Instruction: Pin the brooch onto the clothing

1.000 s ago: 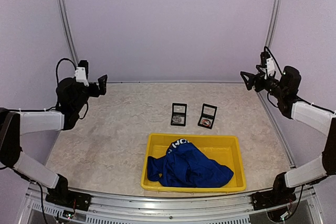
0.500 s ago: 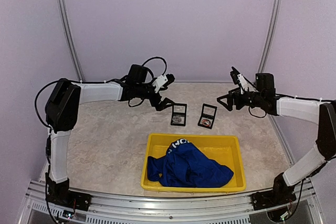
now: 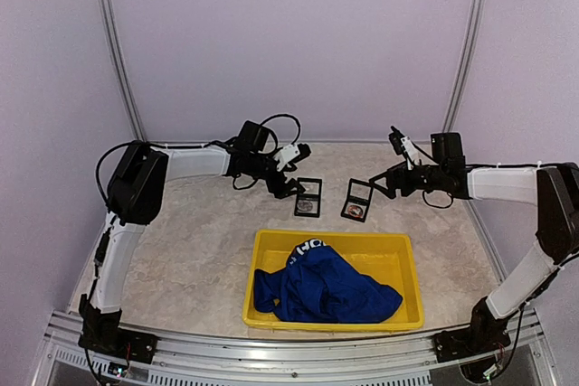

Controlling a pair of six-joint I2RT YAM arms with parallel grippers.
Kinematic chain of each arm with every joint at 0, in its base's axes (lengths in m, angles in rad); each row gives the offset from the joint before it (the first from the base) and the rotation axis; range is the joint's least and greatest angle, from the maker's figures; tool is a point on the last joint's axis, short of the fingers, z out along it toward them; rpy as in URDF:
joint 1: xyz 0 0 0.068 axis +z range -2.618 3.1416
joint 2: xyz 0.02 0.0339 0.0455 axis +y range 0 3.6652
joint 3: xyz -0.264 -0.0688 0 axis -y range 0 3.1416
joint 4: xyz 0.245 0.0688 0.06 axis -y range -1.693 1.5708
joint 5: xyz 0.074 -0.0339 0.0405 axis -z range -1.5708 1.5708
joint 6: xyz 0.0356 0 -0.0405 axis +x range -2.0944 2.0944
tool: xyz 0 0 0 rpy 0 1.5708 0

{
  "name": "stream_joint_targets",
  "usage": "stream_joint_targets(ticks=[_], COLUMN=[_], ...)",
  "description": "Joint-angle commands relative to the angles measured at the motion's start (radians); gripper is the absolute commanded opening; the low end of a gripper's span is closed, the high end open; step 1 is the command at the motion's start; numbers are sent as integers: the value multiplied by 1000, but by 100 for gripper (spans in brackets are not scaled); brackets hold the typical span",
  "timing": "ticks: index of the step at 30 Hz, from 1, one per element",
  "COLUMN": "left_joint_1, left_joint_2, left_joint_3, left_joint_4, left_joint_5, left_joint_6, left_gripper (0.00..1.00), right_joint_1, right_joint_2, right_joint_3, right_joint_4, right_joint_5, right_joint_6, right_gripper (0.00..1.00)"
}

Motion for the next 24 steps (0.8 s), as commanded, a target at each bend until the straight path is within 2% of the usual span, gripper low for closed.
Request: stream_joint_targets(ticks=[1, 8, 13, 17, 19, 24], left_joint_1=[-7, -19, -27, -29, -29, -28], left_joint_2=[24, 23, 37, 39, 32, -1], left_joint_3=[28, 36, 54, 56, 51, 8], left_joint_4=[-22, -37, -39, -44, -48, -17], left_joint_5=[19, 31, 12, -3, -3, -30], left_joint_6=[26, 49, 43, 39, 33, 0], left_gripper=[73, 44, 33, 10, 2, 0], right_joint_1=[16, 18, 19, 19, 19, 20], right_joint_2=[-2, -9, -22, -35, -40, -54], right_joint_3=[22, 14, 8, -1, -3, -8], right_joint_4=[4, 2, -12, -19, -23, -23], right_joint_5=[-9, -6, -3, -3, -5, -24], right_joint_6=[7, 12, 10, 12, 10, 10], right_gripper=[91, 90, 90, 90, 90, 90])
